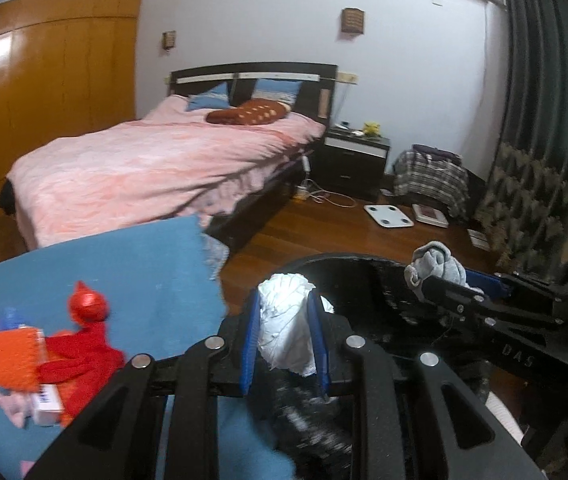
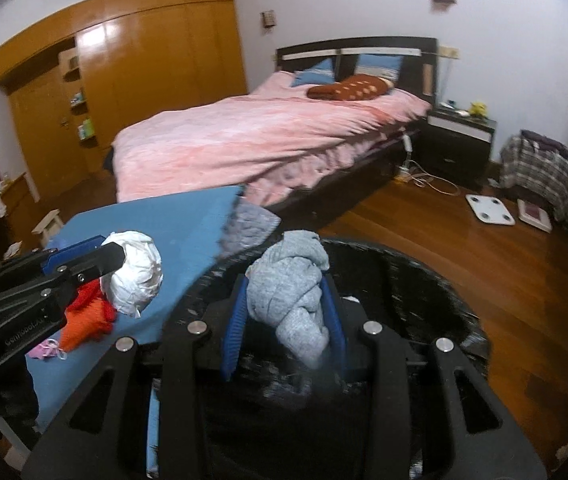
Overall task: Collect trash
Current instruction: 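Carry both items over the bin and open both tools to drop them, then move both tools back over the table toward the pink mask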
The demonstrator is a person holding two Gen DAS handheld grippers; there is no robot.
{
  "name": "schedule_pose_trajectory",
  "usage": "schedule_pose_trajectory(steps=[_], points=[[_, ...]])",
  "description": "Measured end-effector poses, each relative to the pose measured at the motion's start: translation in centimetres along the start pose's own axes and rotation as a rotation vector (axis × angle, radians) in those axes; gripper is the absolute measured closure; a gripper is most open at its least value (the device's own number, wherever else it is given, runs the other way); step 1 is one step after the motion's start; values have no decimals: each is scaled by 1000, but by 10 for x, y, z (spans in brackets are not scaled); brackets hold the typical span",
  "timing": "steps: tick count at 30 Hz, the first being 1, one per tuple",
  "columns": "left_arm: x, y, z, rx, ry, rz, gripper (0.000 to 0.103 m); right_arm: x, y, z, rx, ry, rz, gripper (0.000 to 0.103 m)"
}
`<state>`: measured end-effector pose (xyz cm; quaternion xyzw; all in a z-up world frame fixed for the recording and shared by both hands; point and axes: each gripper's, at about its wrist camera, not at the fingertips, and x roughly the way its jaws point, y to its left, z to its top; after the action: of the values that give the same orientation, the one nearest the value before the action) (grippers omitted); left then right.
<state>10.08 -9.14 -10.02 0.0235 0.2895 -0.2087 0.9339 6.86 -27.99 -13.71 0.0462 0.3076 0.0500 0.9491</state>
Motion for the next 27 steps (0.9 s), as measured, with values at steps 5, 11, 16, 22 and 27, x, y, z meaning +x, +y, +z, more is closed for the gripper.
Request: schedule_pose_trajectory(steps=[5, 11, 16, 22, 27], points=[[17, -19, -1, 17, 18, -47, 78, 2, -23, -9, 29, 16, -43, 65], [23, -26, -5, 26, 32, -66, 56, -1, -34, -14, 47, 1, -92, 43], [11, -10, -6, 27, 18, -15, 39, -7, -25, -13, 43, -35, -106, 13], [-21, 30, -15, -15, 4, 78, 27, -7, 2, -5, 17, -56, -37, 8], [-51, 67, -30, -48, 5, 180, 25, -2, 40, -1, -4, -55, 49, 8]])
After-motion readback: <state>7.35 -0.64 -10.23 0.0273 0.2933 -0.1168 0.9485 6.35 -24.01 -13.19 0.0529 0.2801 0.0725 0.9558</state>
